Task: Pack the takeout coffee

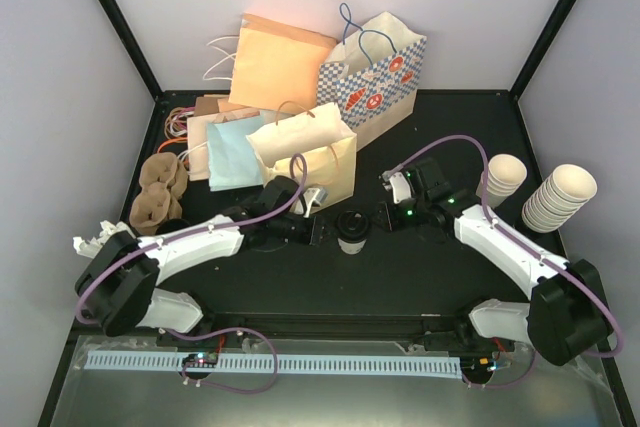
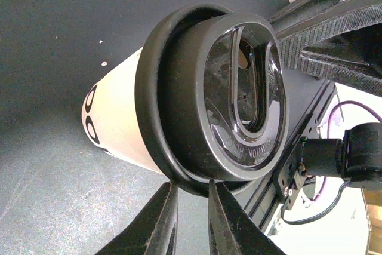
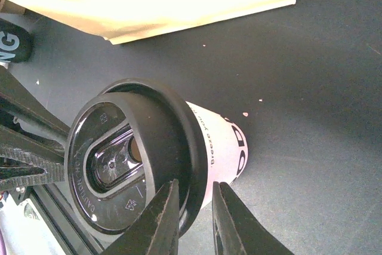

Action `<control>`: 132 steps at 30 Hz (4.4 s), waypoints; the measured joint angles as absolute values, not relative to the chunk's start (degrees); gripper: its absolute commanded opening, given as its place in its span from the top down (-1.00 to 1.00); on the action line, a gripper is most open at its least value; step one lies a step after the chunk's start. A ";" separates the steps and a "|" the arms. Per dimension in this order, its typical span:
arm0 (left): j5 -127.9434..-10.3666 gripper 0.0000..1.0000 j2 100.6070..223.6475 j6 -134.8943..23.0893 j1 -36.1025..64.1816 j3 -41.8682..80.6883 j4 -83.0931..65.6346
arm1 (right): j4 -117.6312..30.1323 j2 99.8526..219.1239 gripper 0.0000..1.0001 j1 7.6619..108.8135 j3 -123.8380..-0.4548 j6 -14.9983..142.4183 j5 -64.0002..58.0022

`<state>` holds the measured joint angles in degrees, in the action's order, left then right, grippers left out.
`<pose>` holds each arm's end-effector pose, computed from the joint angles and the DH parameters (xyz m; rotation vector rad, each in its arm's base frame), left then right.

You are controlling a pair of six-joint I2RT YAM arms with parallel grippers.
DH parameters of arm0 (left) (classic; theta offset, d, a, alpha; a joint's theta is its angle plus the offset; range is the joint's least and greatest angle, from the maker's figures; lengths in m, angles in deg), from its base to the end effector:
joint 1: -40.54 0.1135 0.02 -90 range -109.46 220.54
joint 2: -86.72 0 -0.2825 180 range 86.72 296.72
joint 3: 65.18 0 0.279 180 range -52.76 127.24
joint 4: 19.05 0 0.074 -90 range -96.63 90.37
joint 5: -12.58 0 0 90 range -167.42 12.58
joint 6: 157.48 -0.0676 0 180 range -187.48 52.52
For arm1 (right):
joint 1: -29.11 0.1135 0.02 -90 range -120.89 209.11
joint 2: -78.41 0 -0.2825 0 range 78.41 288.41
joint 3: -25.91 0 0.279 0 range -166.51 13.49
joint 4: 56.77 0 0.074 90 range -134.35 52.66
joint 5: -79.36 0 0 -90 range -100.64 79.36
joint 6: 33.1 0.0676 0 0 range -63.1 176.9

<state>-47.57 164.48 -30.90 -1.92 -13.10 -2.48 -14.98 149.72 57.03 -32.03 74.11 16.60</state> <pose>0.2058 -0.2339 0.1795 0.4289 2.5172 -1.2357 0.2307 0.1573 0.2065 -0.4423 2.5869 0.9006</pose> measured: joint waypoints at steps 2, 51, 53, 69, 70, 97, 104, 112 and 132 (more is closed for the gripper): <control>-47.59 0.69 164.74 -31.15 -1.92 -12.82 -2.27 | -15.00 149.72 0.60 56.99 -31.90 73.87 16.56; -55.00 0.60 163.93 -39.49 -1.55 -4.84 7.79 | -3.22 143.71 -0.47 60.99 -41.27 72.18 8.28; -55.35 0.59 161.68 -40.35 -1.55 -4.84 8.84 | -1.93 144.84 -0.64 62.30 -43.46 71.51 5.79; -68.31 0.01 136.68 -47.63 -1.59 3.80 25.03 | 4.65 157.69 -0.83 73.32 -52.51 69.41 -10.37; -69.78 -0.02 136.00 -48.13 -1.59 5.00 25.86 | 4.78 158.33 -0.83 73.73 -52.95 69.41 -11.04; -82.28 -0.05 133.29 -52.98 -1.52 8.60 31.31 | 7.18 166.59 -0.52 79.02 -56.64 70.72 -18.28; -82.39 -0.05 133.29 -53.33 -1.52 8.60 31.33 | 7.64 166.55 -0.50 79.02 -56.90 70.74 -21.16; -82.41 -0.05 133.18 -53.40 -1.52 8.58 31.33 | 7.66 165.17 -0.49 72.11 -57.12 69.65 -23.09; -83.22 -0.05 132.46 -53.66 -1.46 7.88 31.31 | 0.56 170.50 -0.90 59.28 -58.78 67.24 -19.96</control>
